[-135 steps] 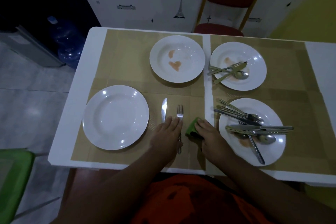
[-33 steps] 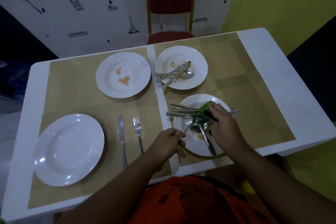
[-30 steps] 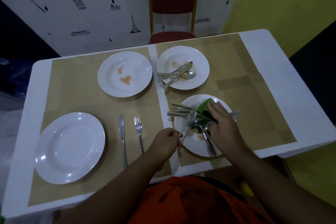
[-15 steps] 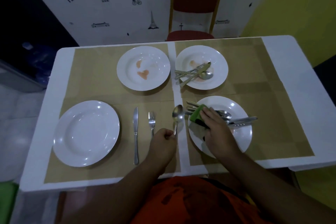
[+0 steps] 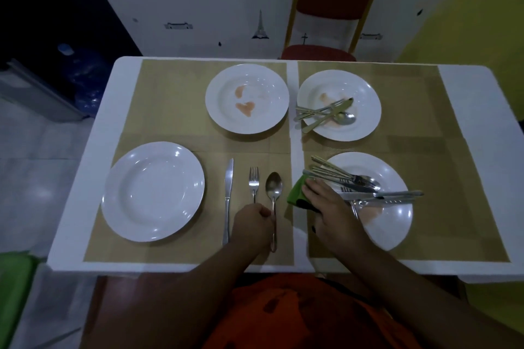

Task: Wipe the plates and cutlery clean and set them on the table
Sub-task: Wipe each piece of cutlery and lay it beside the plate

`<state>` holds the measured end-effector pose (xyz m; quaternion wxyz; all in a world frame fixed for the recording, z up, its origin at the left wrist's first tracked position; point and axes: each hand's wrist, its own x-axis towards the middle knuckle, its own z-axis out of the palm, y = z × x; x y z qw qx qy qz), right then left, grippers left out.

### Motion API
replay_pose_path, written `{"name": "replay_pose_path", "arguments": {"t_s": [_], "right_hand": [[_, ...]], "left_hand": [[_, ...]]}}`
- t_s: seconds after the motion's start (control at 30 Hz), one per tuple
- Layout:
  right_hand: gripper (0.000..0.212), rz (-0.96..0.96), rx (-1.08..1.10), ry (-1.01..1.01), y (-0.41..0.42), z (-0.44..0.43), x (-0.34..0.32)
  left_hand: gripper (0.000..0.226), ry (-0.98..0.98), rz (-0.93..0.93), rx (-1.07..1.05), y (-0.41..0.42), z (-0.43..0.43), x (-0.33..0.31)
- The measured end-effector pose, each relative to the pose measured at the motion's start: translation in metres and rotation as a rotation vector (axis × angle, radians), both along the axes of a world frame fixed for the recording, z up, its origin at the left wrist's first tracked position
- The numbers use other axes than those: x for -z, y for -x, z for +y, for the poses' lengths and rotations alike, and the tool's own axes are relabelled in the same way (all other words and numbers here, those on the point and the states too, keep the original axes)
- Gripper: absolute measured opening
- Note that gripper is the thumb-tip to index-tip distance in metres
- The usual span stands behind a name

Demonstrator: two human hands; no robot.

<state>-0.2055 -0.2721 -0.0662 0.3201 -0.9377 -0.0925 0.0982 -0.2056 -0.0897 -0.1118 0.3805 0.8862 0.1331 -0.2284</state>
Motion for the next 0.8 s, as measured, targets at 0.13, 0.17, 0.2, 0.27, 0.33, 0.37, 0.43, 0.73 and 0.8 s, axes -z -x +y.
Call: {"name": "replay_pose_path", "arguments": {"t_s": [0.13, 0.17, 0.2, 0.27, 0.33, 0.37, 0.43, 0.73, 0.8], "right_hand": [[0.055, 0.023, 0.035, 0.002, -0.001, -0.001, -0.001], [0.054, 0.028, 0.038, 0.004, -0.001, -0.001, -0.001], [0.053, 0.031, 0.039, 0.004, -0.002, 0.0, 0.0], [0.054, 0.038, 0.04, 0.005, -0.002, 0.0, 0.001], [0.054, 0.044, 0.035, 0.017, -0.002, 0.0, 0.002], [0.055, 0.046, 0.027, 0.026, -0.002, -0.001, 0.002], [0.055, 0.046, 0.017, 0.045, -0.002, -0.002, 0.004], [0.056, 0.068, -0.003, 0.082, -0.008, -0.011, 0.012], [0.054, 0.059, 0.007, 0.072, -0.012, -0.012, 0.009]], "left_hand": [[0.008, -0.125, -0.191, 0.215, 0.001, 0.007, -0.001], [0.013, -0.191, -0.273, 0.337, 0.001, 0.008, 0.0], [0.025, -0.249, -0.337, 0.453, 0.002, 0.009, 0.002], [0.059, -0.331, -0.357, 0.637, 0.004, 0.01, 0.007], [0.075, -0.415, -0.34, 0.749, 0.004, 0.009, 0.013], [0.076, -0.447, -0.331, 0.777, 0.003, 0.008, 0.016], [0.078, -0.473, -0.329, 0.791, 0.002, 0.006, 0.019], [0.079, -0.45, -0.34, 0.749, -0.006, 0.004, 0.021], [0.08, -0.45, -0.333, 0.734, -0.008, 0.003, 0.017]]}}
